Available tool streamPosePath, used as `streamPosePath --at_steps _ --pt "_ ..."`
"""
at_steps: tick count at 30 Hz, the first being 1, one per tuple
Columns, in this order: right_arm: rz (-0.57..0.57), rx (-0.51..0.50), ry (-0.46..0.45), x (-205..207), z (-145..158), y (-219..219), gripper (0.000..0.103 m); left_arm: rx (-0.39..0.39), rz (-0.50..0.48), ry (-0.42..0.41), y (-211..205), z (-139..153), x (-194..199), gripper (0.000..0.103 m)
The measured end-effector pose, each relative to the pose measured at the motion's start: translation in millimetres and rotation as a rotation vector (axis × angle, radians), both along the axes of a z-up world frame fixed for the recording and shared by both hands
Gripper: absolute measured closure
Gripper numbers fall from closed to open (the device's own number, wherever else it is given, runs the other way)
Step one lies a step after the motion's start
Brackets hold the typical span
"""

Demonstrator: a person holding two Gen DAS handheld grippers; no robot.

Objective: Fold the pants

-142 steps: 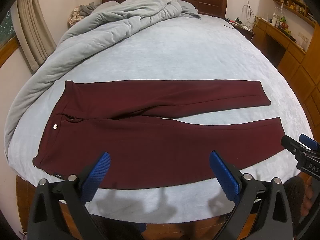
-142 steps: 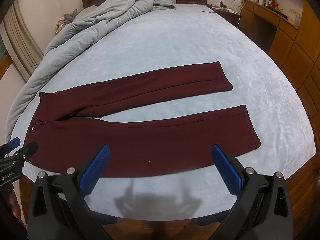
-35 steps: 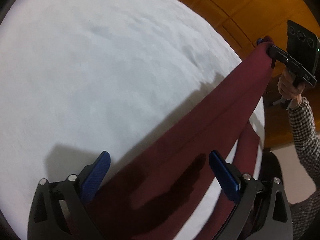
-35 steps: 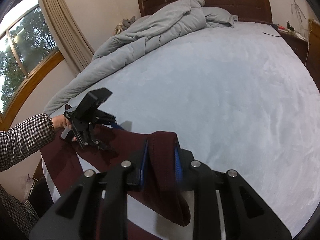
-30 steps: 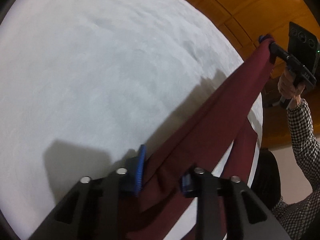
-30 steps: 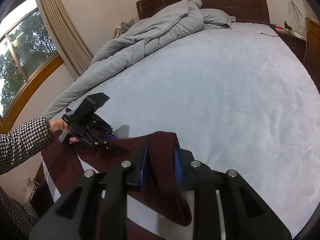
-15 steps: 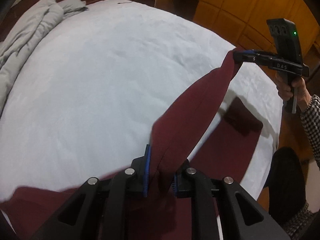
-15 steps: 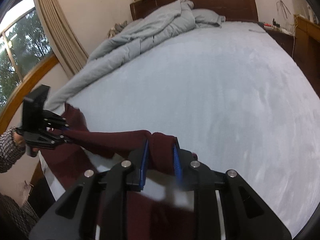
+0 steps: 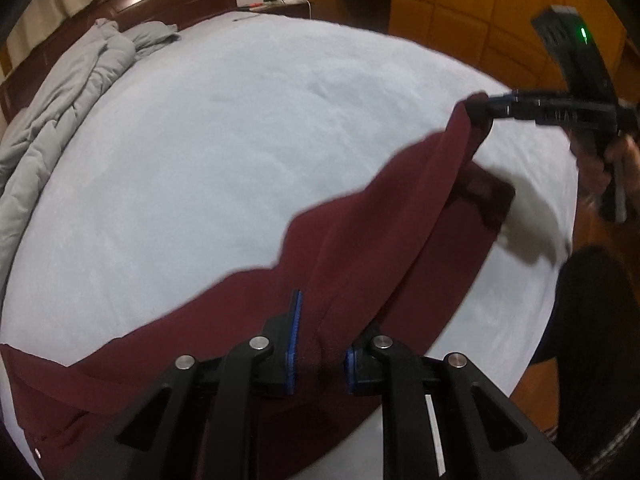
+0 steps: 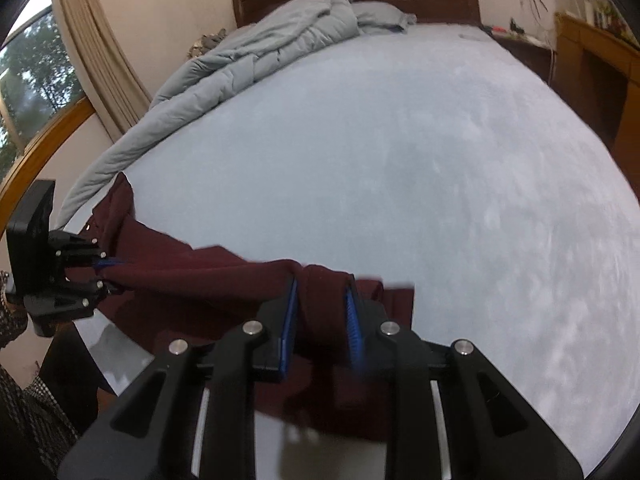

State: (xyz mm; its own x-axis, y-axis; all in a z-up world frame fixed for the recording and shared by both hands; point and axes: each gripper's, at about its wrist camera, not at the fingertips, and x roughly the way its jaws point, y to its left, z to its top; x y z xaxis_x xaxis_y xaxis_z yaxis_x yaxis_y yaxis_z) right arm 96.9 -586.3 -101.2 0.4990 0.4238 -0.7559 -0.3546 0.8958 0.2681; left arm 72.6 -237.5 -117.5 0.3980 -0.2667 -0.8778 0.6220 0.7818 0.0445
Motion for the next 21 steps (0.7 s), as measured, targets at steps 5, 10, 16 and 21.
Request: streamPosePath --at_steps 5,10,16,21 --pt "-0.006 -0.028 0.098 -13.3 -28.9 2.4 0.074 0.045 0.028 0.038 -5.2 -34.2 -6.1 0.085" --pt "-0.051 -0.011 0.129 -33.7 -28.9 5.3 0.053 0.059 0.054 0.049 -9.2 -51.8 -5.1 0.085" --pt "-0.150 0.174 0.176 -63.8 -8.1 -1.2 0.041 0.068 0.071 0.050 -13.5 -55.5 1.4 0.083" --pt "-0.160 0.364 0.306 -82.4 -17.4 22.2 0.041 0.036 0.108 0.078 -7.9 -53.6 5.9 0.083"
